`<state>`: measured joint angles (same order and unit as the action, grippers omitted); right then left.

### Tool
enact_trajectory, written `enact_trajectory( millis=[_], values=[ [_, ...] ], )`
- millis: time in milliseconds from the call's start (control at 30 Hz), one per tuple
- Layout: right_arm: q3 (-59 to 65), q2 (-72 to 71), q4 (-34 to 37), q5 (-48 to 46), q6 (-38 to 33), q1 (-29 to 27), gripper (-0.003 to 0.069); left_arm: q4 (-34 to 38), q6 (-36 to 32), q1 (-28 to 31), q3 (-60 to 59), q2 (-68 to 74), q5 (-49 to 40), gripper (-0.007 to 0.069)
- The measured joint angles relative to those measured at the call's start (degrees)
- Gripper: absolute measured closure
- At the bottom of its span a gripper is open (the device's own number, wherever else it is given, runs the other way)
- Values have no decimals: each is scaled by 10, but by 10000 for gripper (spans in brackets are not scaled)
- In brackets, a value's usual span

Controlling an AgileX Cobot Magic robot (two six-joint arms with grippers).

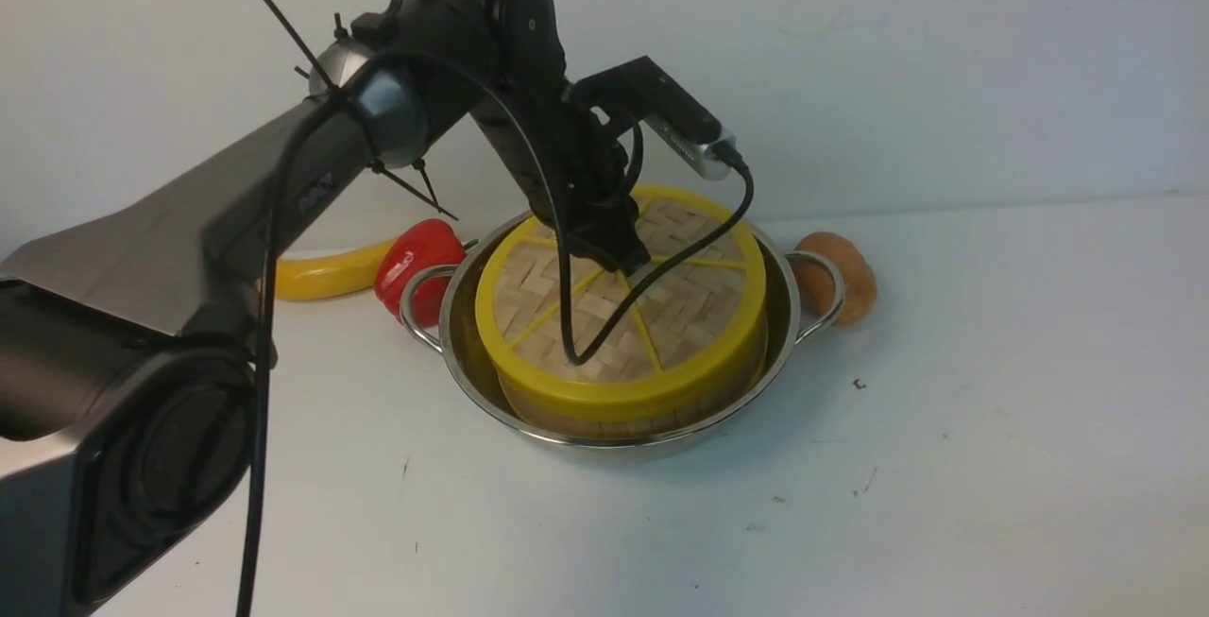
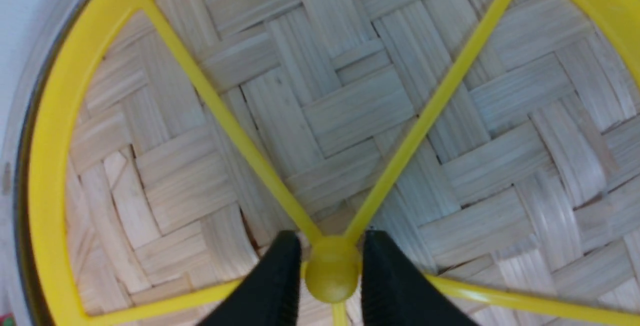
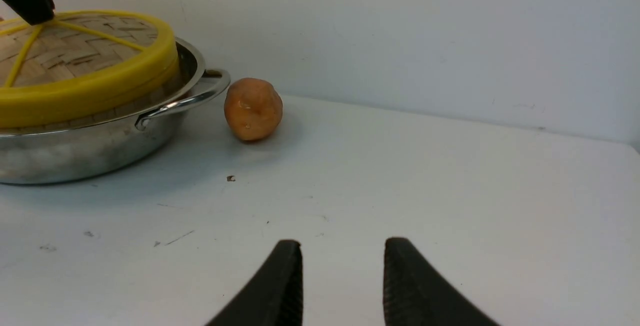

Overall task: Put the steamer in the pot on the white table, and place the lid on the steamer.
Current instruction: 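Place the yellow bamboo steamer lid onto the steamer in the pot with the left gripper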

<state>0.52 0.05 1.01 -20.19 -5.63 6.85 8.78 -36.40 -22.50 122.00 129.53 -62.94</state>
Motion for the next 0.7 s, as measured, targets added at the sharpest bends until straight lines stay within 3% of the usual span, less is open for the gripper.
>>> enact_trajectory(
  millis=[233,333,500,700],
  values=[
    [0,0,0,0,0,0,410,-2,-3,0,2,-15,-1,57],
    [0,0,0,0,0,0,410,1,0,1,5,-35,1,-46],
    [0,0,0,0,0,0,410,45,17,1,5,-72,1,-47],
    [0,0,0,0,0,0,410,100,42,1,5,-141,-36,59]
  ],
)
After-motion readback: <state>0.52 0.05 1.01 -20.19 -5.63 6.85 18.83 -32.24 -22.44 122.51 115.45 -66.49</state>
